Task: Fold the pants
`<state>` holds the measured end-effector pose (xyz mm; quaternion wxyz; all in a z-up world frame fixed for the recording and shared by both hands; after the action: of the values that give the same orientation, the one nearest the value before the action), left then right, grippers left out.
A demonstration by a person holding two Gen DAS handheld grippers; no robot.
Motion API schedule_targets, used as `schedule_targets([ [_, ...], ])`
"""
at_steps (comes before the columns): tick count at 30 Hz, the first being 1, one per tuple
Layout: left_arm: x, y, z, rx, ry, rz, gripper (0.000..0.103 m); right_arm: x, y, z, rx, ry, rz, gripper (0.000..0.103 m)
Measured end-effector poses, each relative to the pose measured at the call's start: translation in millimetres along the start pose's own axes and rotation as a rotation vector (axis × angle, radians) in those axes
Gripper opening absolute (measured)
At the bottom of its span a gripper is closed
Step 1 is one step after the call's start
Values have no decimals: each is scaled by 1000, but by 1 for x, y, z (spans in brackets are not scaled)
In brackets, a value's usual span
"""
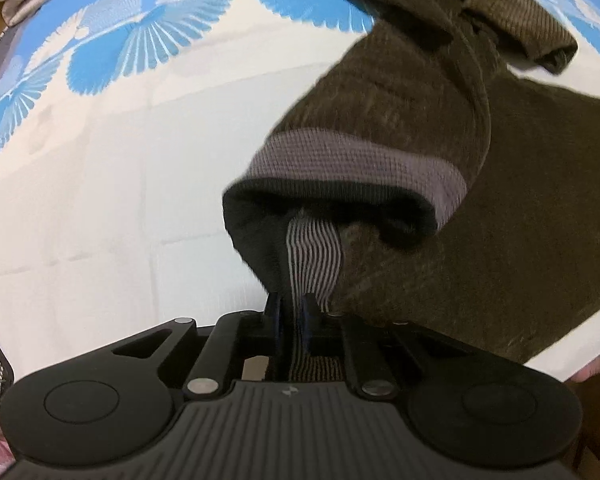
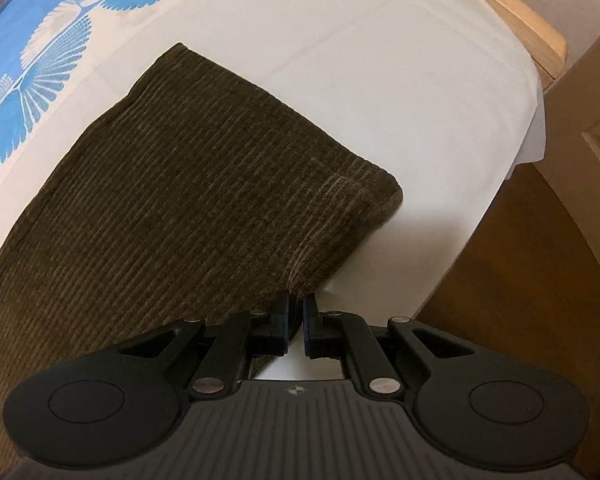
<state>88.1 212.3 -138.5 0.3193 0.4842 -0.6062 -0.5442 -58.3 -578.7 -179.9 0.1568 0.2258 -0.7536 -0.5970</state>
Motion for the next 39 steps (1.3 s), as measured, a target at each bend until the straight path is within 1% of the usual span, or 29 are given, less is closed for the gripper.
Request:
schedule_targets([
  [1, -2, 0, -5, 9, 5, -1, 17, -6, 0, 0, -1, -6, 3, 7],
  [2, -3, 5, -9, 27, 11, -11, 28, -6, 0, 1, 3, -18, 7, 7],
  [4, -3, 18, -13, 76, 13, -64, 38, -2, 3, -2, 36, -52, 26, 11],
  [5, -3, 25, -18, 114, 16, -96, 38, 0, 6, -5, 73, -64, 58, 13],
  [6, -1, 33, -20, 152, 22, -117, 38, 2, 15, -10, 127, -76, 105, 20],
  [7, 1, 37, -25, 190, 27, -132, 38, 3, 21, -13, 174, -96, 125, 26],
  [9, 7, 47, -36, 261, 20, -138, 39, 5, 40, -20, 278, -146, 78, 27],
  [10, 13, 50, -41, 283, 9, -128, 41, 5, 48, -19, 317, -142, 58, 27],
  [11, 20, 51, -46, 293, -7, -114, 46, -1, 54, -20, 359, -122, 45, 27],
  [13, 39, 47, -58, 298, -70, -81, 53, -18, 63, -19, 427, -65, 16, 27],
  [14, 51, 44, -64, 292, -119, -75, 56, -29, 67, -18, 457, -31, -6, 27],
  [17, 91, 31, -78, 258, -258, -80, 61, -58, 84, -11, 519, 72, -60, 27],
  [21, 131, 7, -88, 211, -376, -89, 63, -104, 101, -1, 579, 236, -133, 27],
  [24, 146, -7, -87, 181, -427, -126, 63, -139, 112, 11, 582, 347, -192, 27],
  [25, 149, -10, -87, 164, -441, -151, 61, -150, 114, 14, 577, 374, -208, 27],
  [27, 150, -22, -90, 120, -474, -227, 47, -173, 118, 22, 572, 428, -244, 27],
  [28, 148, -26, -91, 102, -489, -254, 35, -184, 122, 27, 571, 452, -259, 27],
  [29, 147, -29, -92, 88, -494, -260, 25, -196, 124, 32, 572, 483, -277, 27],
  [30, 142, -28, -93, 84, -484, -251, 18, -207, 126, 36, 573, 510, -293, 27],
  [31, 138, -27, -95, 82, -458, -227, 7, -218, 128, 41, 574, 543, -310, 27],
  [32, 131, -24, -98, 85, -425, -208, 6, -229, 131, 46, 578, 574, -324, 27],
  [33, 125, -21, -102, 95, -394, -204, 6, -237, 134, 53, 583, 601, -336, 27],
  [35, 108, -15, -109, 122, -335, -231, 5, -256, 141, 65, 594, 654, -358, 27],
  [38, 81, -3, -120, 175, -250, -312, 4, -282, 150, 82, 601, 713, -403, 27],
  [39, 64, 4, -125, 210, -189, -378, 4, -291, 153, 87, 601, 728, -420, 27],
])
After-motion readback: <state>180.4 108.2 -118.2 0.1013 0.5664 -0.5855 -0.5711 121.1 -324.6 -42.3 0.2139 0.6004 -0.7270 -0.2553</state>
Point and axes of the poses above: each gripper's, at about its wrist camera, not at the fingertips, and y roughly against the way its jaws point, x to its right, z to its underside, the point moved 2 cm from there along -y, roughly the way its jaws point, and after that the axes turned 6 degrees about -y, right-handed, at the moved point
